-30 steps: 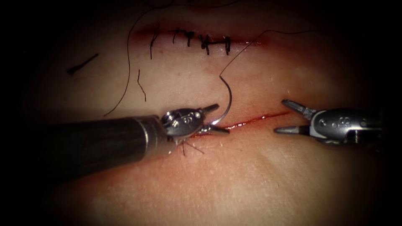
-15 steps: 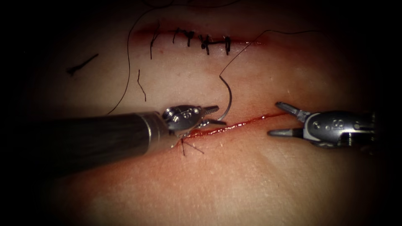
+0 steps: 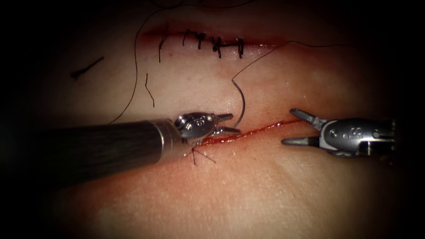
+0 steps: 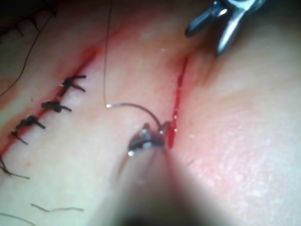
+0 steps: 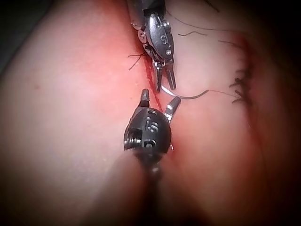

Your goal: Wound Closure

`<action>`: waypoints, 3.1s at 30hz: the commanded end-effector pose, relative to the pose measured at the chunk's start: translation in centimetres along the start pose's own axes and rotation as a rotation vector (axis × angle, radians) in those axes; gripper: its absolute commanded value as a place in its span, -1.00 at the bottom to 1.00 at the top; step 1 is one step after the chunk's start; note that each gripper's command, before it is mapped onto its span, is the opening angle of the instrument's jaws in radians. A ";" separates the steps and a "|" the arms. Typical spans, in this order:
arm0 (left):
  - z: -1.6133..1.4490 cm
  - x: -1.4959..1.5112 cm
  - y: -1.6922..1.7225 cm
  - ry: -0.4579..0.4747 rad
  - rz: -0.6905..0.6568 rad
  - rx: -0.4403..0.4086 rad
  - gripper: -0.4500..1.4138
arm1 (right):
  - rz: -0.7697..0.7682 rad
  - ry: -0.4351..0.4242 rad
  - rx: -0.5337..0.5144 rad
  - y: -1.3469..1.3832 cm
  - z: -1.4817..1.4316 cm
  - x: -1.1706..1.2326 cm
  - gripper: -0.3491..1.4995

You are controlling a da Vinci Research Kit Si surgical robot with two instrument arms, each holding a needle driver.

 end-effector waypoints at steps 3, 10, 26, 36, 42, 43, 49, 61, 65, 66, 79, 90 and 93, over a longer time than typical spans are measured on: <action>0.07 -0.06 0.02 -0.020 -0.002 0.000 -0.69 | 0.002 0.001 0.004 -0.07 0.05 -0.01 0.58; -0.11 0.03 0.11 -0.025 0.060 0.006 -0.77 | 0.048 -0.027 -0.024 -0.09 0.10 0.07 0.62; -0.58 0.29 0.41 -0.107 0.358 0.255 -0.53 | 0.416 -0.077 -0.158 -0.03 0.30 0.18 0.69; -0.65 0.21 0.50 -0.166 0.534 0.427 -0.82 | 0.559 -0.069 -0.157 0.22 0.42 0.06 0.64; -0.64 0.23 0.54 -0.167 0.584 0.462 -0.91 | 0.575 -0.075 -0.186 0.16 0.60 0.20 0.64; -0.65 0.24 0.55 -0.165 0.588 0.467 -0.93 | 0.582 -0.074 -0.186 0.16 0.63 0.22 0.64; -0.64 0.26 0.59 -0.173 0.598 0.487 -0.95 | 0.603 -0.070 -0.194 0.12 0.77 0.26 0.64; -0.64 0.29 0.65 -0.173 0.618 0.494 -0.95 | 0.608 -0.082 -0.220 0.10 1.19 0.27 0.62; -0.65 0.29 0.68 -0.171 0.616 0.494 -0.96 | 0.605 -0.094 -0.235 0.13 1.21 0.19 0.62; -0.66 0.30 0.69 -0.172 0.616 0.494 -0.96 | 0.604 -0.097 -0.240 0.14 1.21 0.18 0.62; -0.66 0.36 0.78 -0.167 0.656 0.510 -1.00 | 0.612 -0.092 -0.242 0.11 1.33 0.21 0.44; -0.66 0.36 0.79 -0.172 0.678 0.510 -1.00 | 0.698 -0.073 -0.217 0.09 1.30 0.20 -1.00; -0.66 0.36 0.80 -0.172 0.693 0.512 -1.00 | 0.705 -0.075 -0.215 0.09 1.29 0.20 -1.00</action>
